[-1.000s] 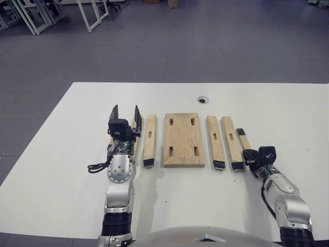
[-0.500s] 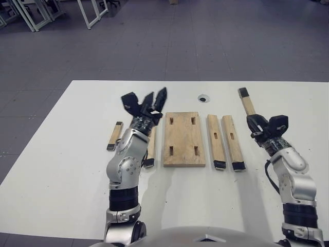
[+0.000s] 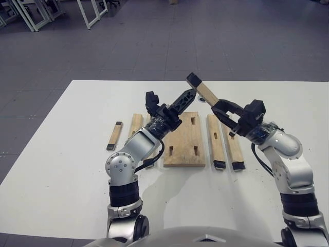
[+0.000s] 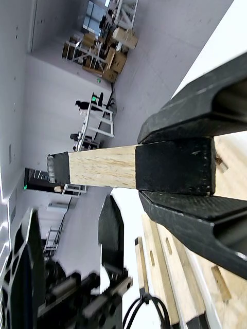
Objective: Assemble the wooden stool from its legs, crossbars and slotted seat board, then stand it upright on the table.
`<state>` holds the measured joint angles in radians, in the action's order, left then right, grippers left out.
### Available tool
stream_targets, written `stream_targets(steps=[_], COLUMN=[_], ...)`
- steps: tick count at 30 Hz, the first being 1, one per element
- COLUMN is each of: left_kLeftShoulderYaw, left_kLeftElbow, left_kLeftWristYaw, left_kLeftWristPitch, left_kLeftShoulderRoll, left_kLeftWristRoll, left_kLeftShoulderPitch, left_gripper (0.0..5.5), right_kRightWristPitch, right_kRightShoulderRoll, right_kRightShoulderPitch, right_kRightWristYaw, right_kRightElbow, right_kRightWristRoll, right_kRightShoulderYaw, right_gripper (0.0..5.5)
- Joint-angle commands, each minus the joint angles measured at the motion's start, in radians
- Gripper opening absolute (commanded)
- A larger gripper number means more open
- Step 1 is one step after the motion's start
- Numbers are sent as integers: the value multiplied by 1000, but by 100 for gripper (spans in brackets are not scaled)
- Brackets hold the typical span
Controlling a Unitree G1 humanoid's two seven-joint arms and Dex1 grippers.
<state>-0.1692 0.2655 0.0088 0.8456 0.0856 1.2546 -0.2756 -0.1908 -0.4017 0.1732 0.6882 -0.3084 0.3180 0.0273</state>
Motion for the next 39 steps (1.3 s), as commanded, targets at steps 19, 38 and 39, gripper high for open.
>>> stream_targets(steps=[19, 38, 39], left_kLeftShoulderYaw=[84, 46, 39], left_kLeftElbow=[1, -93, -106], left_kLeftWristYaw=[-64, -71, -75], left_kLeftWristPitch=[-58, -110, -110], left_kLeftShoulderRoll=[-67, -64, -64], left_kLeftWristRoll=[-74, -143, -146], left_kLeftShoulderPitch=[16, 64, 70], left_gripper=[224, 44, 43], right_kRightWristPitch=[-39, 72, 80], right_kRightShoulderRoll=[-48, -110, -112], right_kRightShoulderPitch=[-57, -104, -109], right_kRightWristYaw=[63, 88, 87], right_kRightElbow=[-73, -21, -13], right_kRightWristRoll=[20, -82, -93], right_kRightShoulderYaw=[59, 85, 88], right_gripper=[128, 181, 200])
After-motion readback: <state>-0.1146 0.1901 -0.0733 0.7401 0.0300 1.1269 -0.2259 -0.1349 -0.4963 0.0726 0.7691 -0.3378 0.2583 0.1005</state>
